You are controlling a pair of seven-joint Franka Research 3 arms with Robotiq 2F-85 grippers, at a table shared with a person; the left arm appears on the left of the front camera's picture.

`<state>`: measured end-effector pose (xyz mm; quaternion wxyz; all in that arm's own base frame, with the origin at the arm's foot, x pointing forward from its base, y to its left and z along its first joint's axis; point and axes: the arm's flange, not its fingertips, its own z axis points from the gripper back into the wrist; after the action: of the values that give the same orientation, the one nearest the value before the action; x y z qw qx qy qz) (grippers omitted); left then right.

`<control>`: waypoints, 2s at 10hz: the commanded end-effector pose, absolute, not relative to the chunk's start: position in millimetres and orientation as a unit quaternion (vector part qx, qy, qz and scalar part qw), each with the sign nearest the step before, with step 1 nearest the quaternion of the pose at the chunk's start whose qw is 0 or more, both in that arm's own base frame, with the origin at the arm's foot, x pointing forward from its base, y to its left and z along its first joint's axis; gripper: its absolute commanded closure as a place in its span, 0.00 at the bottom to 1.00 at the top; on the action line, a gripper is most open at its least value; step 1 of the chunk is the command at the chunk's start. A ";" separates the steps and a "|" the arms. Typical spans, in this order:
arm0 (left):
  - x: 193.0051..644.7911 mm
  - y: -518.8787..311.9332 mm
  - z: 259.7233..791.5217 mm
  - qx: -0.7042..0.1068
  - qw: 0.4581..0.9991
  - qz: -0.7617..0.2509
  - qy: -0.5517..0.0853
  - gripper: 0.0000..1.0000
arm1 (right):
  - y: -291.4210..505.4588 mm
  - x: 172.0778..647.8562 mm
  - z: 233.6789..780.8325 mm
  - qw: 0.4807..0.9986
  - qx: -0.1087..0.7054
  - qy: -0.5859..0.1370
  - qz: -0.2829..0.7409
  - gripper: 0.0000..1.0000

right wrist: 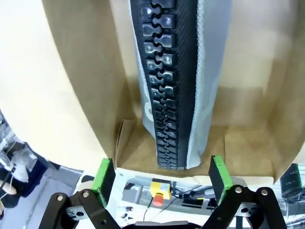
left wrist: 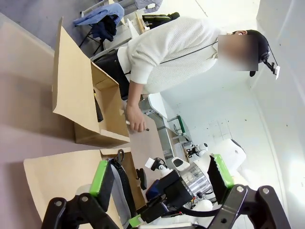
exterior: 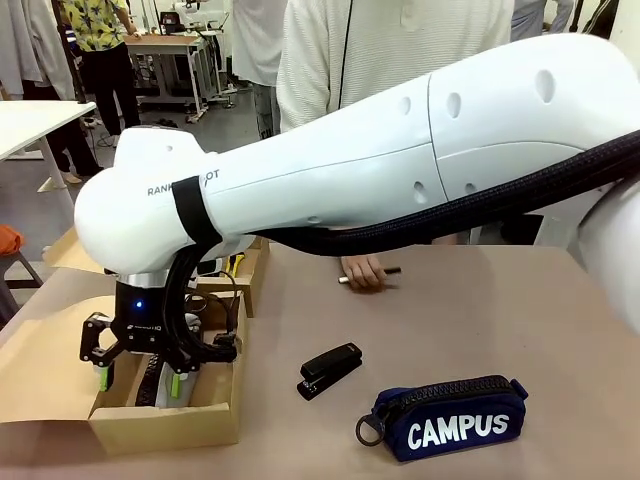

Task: Place items inside the box.
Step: Pick up a Pencil pouch or Stapler and place it inside the Mailer Box closest to the robot.

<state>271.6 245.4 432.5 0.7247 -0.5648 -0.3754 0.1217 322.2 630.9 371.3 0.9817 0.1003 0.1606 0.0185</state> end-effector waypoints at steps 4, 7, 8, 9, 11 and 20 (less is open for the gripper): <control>272.6 243.8 432.9 -0.568 0.717 0.115 -0.388 0.00 | 610.5 328.2 389.5 0.975 0.148 0.166 0.028 0.00; 272.6 243.8 432.9 -0.568 0.717 0.115 -0.388 0.00 | 613.0 324.4 389.3 0.975 0.144 0.164 0.039 0.00; 272.6 243.8 432.9 -0.568 0.717 0.115 -0.388 0.00 | 613.1 324.5 388.6 0.975 0.144 0.165 0.039 0.00; 272.6 243.8 432.9 -0.568 0.717 0.115 -0.388 0.00 | 609.2 325.1 391.0 0.975 0.148 0.160 0.039 0.00; 272.6 243.8 432.9 -0.568 0.717 0.115 -0.388 0.00 | 582.1 329.2 409.0 0.972 0.178 0.150 0.036 0.00; 272.6 243.8 432.9 -0.568 0.717 0.115 -0.388 0.00 | 398.0 340.8 476.3 0.941 0.304 0.139 0.051 0.00</control>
<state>271.6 245.3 432.4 0.7249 -0.5647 -0.3753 0.1214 328.0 357.9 482.0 0.9348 0.3315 0.1243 0.0280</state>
